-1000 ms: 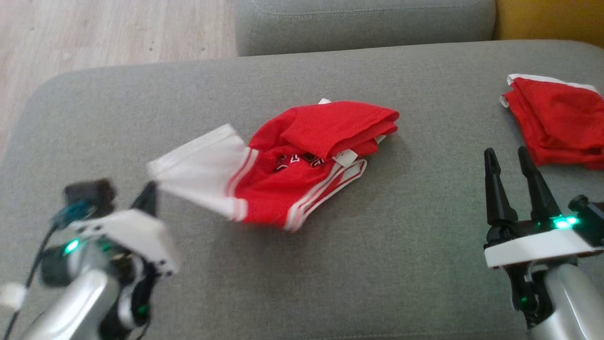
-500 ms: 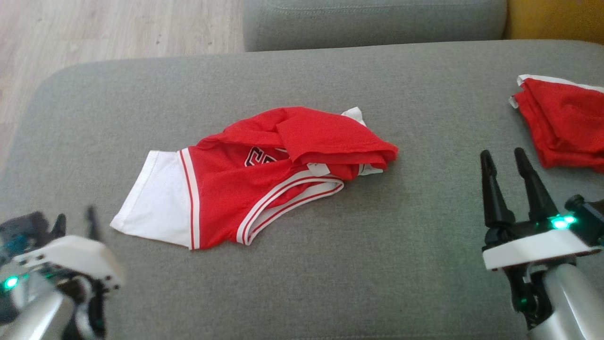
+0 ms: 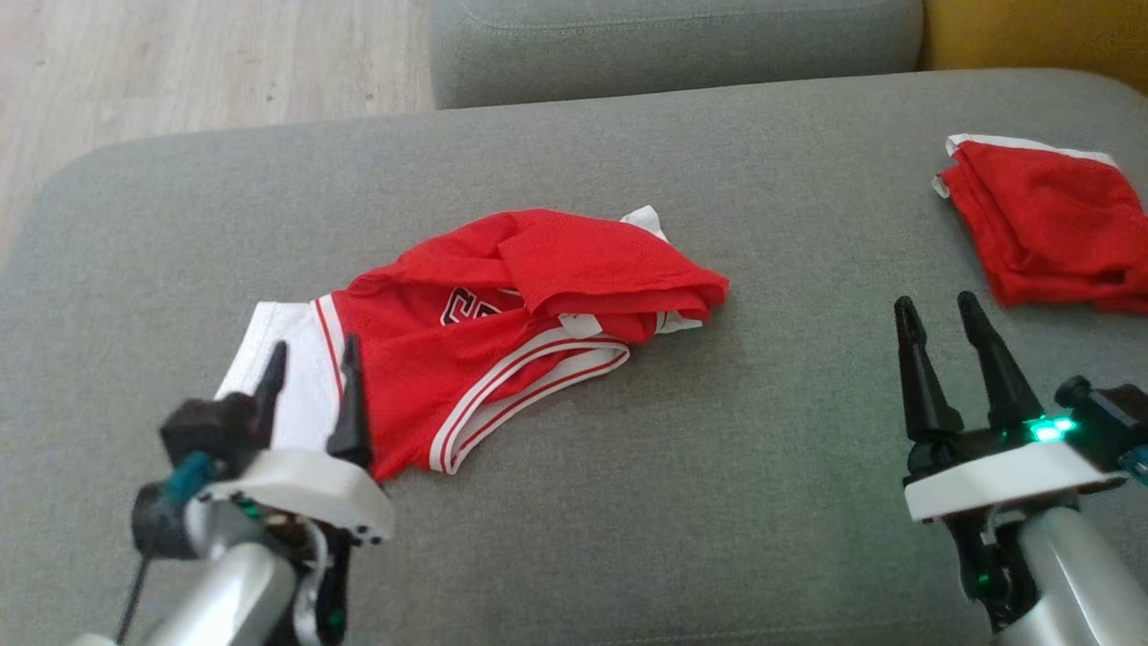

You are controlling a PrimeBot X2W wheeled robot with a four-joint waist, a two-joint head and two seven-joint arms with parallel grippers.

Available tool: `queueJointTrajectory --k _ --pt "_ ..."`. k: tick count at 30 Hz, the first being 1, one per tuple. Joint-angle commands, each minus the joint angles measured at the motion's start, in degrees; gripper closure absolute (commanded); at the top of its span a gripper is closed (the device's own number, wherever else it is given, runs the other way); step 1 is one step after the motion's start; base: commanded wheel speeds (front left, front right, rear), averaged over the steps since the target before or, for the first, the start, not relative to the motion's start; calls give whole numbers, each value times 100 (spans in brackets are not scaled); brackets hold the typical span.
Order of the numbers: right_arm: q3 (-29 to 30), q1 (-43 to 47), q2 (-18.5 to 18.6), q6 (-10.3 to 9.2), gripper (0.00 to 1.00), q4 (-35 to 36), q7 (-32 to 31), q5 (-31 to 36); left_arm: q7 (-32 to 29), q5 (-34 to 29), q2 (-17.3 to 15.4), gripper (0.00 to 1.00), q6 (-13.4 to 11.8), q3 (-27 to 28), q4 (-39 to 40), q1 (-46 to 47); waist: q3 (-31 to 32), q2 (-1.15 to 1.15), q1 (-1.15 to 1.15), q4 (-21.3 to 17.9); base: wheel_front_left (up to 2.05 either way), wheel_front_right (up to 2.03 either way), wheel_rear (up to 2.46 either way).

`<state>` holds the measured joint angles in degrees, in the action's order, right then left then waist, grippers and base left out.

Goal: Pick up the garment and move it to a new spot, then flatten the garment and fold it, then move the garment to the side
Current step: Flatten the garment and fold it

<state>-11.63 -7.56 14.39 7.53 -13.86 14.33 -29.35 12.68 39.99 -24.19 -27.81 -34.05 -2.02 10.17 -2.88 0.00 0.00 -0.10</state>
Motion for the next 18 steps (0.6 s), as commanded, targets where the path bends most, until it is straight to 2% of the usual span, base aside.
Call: queueJointTrajectory --k 1,7,11,14,18 --pt "-132 -151 76 -4 0 155 27 -55 69 -83 -41 0 -11 156 99 328 -38 0 0 -31 0 0 0" --pt "-249 -188 203 -4 0 156 2 -55 119 -104 178 0 131 26 -199 398 -45 0 0 56 0 0 0" --pt "-685 -505 362 -4 0 264 -238 -112 118 -91 265 0 208 -41 -319 458 -74 0 0 256 0 0 0" --pt "-1216 -1012 491 -4 0 356 -618 -192 117 -70 384 0 258 -106 -383 508 -122 0 0 482 0 0 0" --pt "-1967 -1792 548 -4 0 27 -1584 -291 127 -70 575 0 370 -233 -533 612 -197 0 0 875 0 0 0"
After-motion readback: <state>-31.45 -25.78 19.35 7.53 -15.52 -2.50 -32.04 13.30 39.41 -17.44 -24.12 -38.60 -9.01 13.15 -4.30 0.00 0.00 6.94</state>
